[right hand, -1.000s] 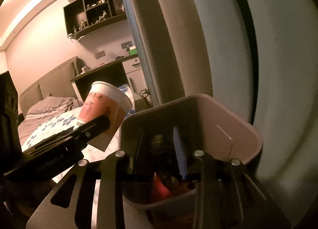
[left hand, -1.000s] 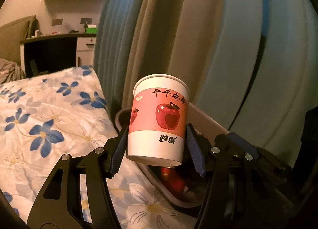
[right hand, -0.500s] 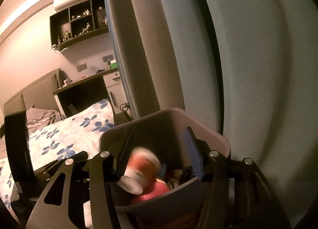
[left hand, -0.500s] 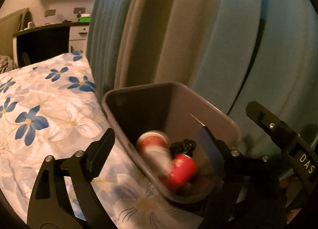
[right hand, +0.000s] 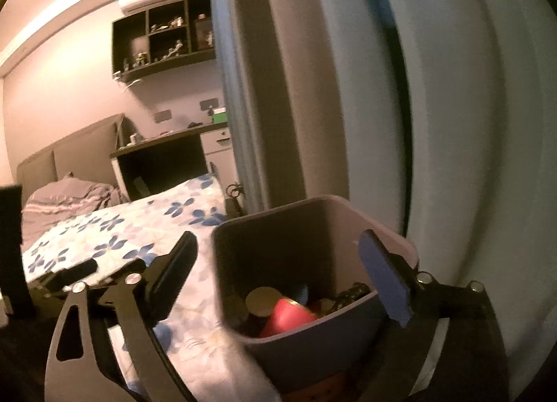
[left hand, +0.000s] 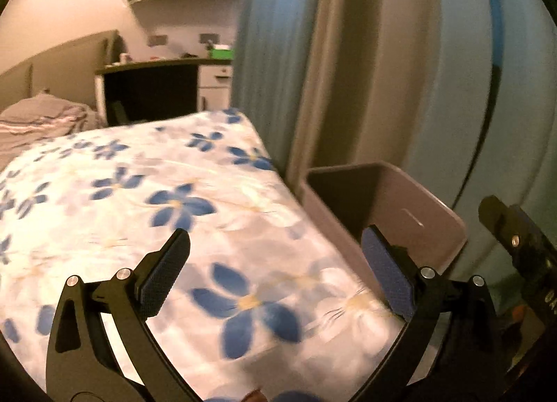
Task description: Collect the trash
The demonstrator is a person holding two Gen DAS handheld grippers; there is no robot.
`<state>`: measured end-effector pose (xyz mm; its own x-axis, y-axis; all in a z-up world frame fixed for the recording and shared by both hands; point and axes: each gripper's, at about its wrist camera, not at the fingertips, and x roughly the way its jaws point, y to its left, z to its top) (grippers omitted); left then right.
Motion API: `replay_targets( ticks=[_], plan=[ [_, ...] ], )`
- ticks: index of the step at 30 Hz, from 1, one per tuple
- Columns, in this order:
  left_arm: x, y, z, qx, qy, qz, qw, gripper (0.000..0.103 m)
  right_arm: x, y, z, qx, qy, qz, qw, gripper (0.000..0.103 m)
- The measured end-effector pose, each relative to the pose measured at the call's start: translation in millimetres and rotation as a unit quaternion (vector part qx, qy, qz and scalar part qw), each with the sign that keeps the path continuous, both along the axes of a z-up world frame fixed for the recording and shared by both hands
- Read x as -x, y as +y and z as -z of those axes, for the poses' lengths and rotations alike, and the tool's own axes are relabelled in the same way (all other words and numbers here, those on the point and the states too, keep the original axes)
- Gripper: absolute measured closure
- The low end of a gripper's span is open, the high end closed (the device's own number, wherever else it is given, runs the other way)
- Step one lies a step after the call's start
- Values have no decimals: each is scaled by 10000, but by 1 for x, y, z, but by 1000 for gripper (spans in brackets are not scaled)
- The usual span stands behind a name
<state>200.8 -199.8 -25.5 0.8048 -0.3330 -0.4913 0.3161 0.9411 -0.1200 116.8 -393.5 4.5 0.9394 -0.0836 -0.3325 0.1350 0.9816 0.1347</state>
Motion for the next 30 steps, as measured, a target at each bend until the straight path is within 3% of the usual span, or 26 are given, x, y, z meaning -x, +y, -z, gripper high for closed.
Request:
replay_targets(
  ticks=[7, 17, 30],
  plan=[
    [32, 51, -16, -86, -248, -415, 9988, 6, 14, 37, -7, 223, 28, -128, 9997, 5],
    [73, 113, -26, -85, -293, -820, 9962, 6, 45, 85, -15, 359, 67, -224, 9991, 6],
    [114, 154, -31, 13, -342, -1062, 9938, 6, 84, 122, -26, 434, -27, -359, 9984, 6]
  ],
)
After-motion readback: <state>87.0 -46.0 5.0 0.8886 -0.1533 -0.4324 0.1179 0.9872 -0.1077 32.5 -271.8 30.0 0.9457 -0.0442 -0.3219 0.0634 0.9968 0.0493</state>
